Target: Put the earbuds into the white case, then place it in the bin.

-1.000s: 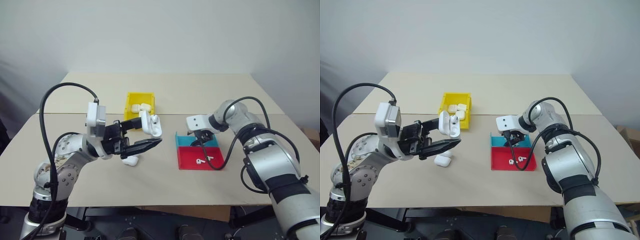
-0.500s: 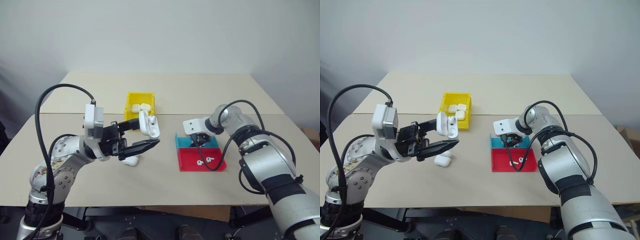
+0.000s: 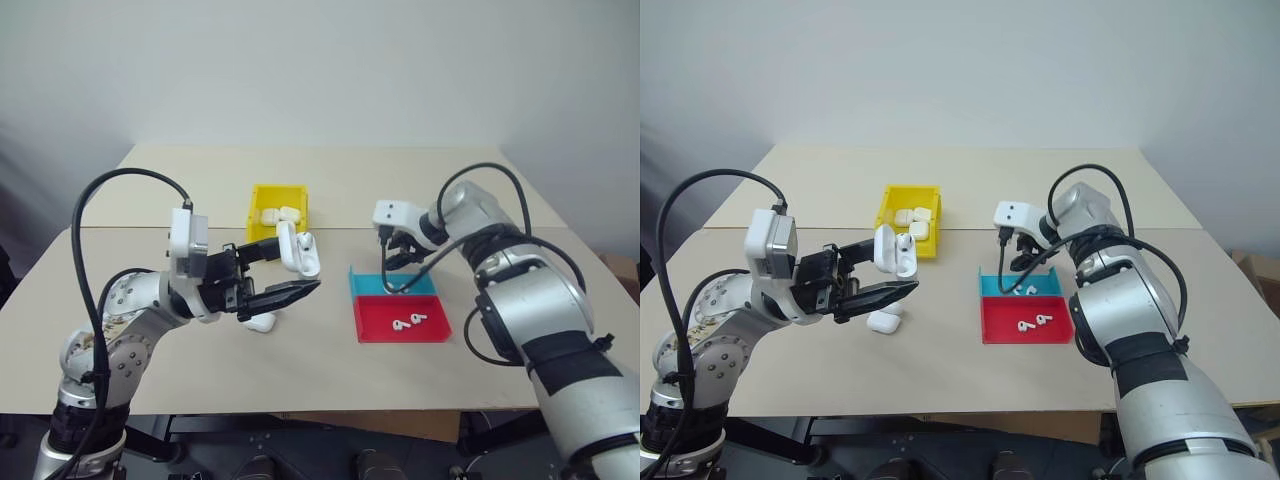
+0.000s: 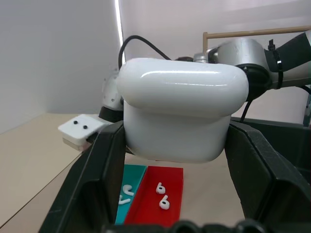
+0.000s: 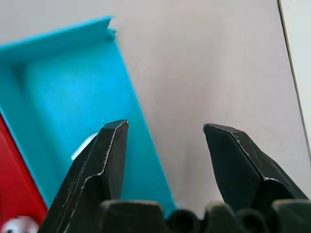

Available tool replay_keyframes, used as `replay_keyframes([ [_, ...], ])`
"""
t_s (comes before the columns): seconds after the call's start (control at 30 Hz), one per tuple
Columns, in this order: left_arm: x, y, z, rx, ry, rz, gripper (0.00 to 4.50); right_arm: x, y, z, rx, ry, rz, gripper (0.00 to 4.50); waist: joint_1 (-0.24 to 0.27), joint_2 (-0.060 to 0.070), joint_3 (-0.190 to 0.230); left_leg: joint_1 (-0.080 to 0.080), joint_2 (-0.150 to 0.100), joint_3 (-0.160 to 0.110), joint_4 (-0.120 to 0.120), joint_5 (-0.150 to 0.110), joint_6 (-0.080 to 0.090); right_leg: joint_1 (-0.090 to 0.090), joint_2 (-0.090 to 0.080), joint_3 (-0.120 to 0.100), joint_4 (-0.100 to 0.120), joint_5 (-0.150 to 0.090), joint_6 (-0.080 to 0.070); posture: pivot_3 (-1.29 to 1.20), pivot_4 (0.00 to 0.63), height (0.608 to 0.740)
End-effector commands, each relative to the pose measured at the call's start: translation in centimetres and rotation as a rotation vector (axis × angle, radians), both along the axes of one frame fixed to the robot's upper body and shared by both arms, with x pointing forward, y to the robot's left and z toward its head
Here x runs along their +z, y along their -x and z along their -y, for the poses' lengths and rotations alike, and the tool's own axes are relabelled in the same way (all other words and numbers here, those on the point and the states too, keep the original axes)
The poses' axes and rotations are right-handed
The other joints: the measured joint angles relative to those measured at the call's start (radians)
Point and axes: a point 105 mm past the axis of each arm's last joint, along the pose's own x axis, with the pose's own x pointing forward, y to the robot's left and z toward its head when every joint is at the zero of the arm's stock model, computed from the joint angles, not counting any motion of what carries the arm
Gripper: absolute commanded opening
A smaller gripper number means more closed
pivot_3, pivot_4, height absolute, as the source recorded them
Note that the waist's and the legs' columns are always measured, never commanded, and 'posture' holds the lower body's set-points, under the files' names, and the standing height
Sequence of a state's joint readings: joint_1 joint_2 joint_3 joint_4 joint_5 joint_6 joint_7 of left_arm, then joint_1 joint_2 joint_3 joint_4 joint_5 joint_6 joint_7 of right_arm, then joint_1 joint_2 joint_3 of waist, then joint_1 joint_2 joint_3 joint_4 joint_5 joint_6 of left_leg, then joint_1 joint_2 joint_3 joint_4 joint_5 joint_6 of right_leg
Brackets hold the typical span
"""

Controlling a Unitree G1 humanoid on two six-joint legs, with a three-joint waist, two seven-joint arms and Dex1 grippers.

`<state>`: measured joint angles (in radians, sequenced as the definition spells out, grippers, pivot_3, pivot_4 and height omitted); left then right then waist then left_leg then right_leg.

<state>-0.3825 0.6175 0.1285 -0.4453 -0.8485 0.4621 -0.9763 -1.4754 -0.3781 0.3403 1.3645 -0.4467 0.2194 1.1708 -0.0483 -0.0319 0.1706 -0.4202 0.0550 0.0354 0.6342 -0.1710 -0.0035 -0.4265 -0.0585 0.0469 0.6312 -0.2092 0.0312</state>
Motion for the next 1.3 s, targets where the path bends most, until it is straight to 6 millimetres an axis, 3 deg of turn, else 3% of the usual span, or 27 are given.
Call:
replay_keyframes([
  [0.03,0.6,0.5,0.4,-0.026,-0.003,0.034,2.78,1.1,0.4,-0.3,-0.134,-0.053,-0.082,2.97,0.001,0.000,0.000,0.000,0.000,0.000,0.000,0.000,0.000,0.000,0.000,0.000,0.000,0.000,0.000,0.00,0.150,0.740],
  [0.2,0.6,0.5,0.5,-0.029,-0.008,0.031,2.78,0.9,1.1,-0.9,-0.215,-0.085,-0.167,2.97,0.004,0.000,0.000,-0.002,0.000,0.000,0.000,0.000,0.000,-0.001,0.000,0.000,0.000,0.000,0.000,0.00,0.150,0.740],
  [0.43,0.5,0.5,0.5,-0.030,-0.002,0.033,2.78,0.3,0.9,-0.7,-0.033,0.016,-0.107,2.97,0.002,0.000,0.000,-0.002,0.000,0.000,0.000,0.000,0.000,-0.002,0.000,-0.001,-0.001,-0.001,0.002,0.00,0.150,0.740],
  [0.73,0.5,0.6,0.5,-0.028,0.002,0.033,2.78,-2.3,0.6,-0.1,-0.071,0.058,-0.088,2.97,0.001,0.000,0.000,-0.002,0.000,0.000,0.000,0.000,0.000,-0.002,0.000,-0.001,0.000,-0.001,0.002,0.00,0.150,0.740],
  [1.07,0.4,0.8,0.5,-0.021,0.002,0.030,2.78,-2.4,1.5,-0.1,-0.025,0.054,-0.175,2.97,0.001,0.000,0.000,-0.002,0.000,0.000,0.000,0.000,0.000,-0.002,0.000,-0.001,0.000,-0.001,0.002,0.00,0.150,0.740],
  [1.3,0.5,0.7,0.6,-0.025,0.004,0.031,2.78,-3.5,1.8,1.2,-0.019,0.112,-0.192,2.97,0.002,0.000,0.000,-0.002,0.000,0.000,0.000,0.000,0.000,-0.002,0.000,-0.001,0.000,-0.001,0.002,0.00,0.150,0.740],
])
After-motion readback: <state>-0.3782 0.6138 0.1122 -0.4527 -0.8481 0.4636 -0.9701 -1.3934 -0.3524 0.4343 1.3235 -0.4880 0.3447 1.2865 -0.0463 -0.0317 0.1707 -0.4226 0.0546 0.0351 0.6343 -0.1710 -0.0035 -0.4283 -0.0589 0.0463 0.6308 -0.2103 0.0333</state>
